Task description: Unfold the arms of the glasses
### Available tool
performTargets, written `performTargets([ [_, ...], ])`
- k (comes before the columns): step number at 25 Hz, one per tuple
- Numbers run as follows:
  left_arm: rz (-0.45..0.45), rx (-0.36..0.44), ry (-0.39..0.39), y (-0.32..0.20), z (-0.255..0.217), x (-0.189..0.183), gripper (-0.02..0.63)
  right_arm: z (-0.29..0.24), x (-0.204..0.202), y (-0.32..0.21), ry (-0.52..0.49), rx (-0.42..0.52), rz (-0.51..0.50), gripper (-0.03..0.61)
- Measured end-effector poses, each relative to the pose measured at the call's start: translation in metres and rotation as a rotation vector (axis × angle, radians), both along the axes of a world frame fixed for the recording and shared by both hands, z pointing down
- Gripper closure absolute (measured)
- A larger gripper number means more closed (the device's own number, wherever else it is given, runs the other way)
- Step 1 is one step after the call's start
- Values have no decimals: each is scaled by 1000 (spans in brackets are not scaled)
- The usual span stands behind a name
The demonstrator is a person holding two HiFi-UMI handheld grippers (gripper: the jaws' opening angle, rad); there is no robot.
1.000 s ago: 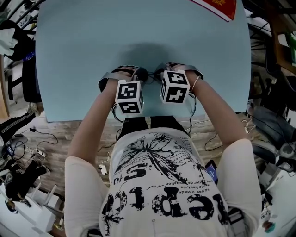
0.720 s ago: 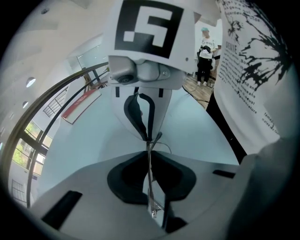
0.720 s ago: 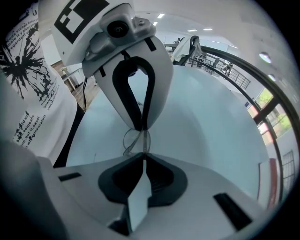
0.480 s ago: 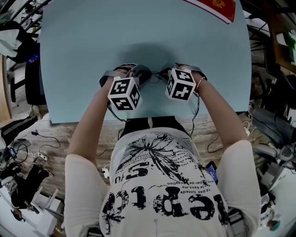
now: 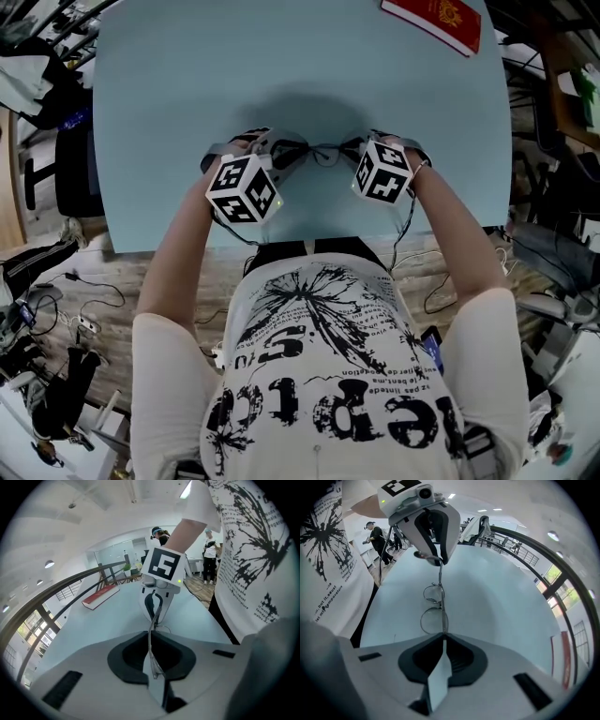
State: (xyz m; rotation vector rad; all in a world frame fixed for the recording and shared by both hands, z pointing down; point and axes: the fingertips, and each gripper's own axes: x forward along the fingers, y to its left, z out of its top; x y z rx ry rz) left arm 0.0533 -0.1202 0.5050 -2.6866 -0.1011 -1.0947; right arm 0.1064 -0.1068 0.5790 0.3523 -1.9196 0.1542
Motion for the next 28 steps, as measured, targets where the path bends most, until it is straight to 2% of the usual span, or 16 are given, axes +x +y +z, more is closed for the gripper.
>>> performTargets([
  [5,-53,-48,34,-8,-10,-22,580,0,-4,-2,35,2,32,546],
  [13,-100,-61,30,-16,-15,-56,583,2,3,-1,92,12,85,545],
  [20,-120,-67,33,-17,-13,-75,582,-2,-8,-7,94,49,130,540],
  [23,-125,-60,49,-17,-14,-72,583,-10,-12,-15,90,101,163,519],
  [25,-127,-61,61,-18,-14,-70,583,-17,-20,-18,79,126,144,446],
  [28,-127,-56,74,-19,-15,-70,583,-25,-45,-22,71,132,63,445],
])
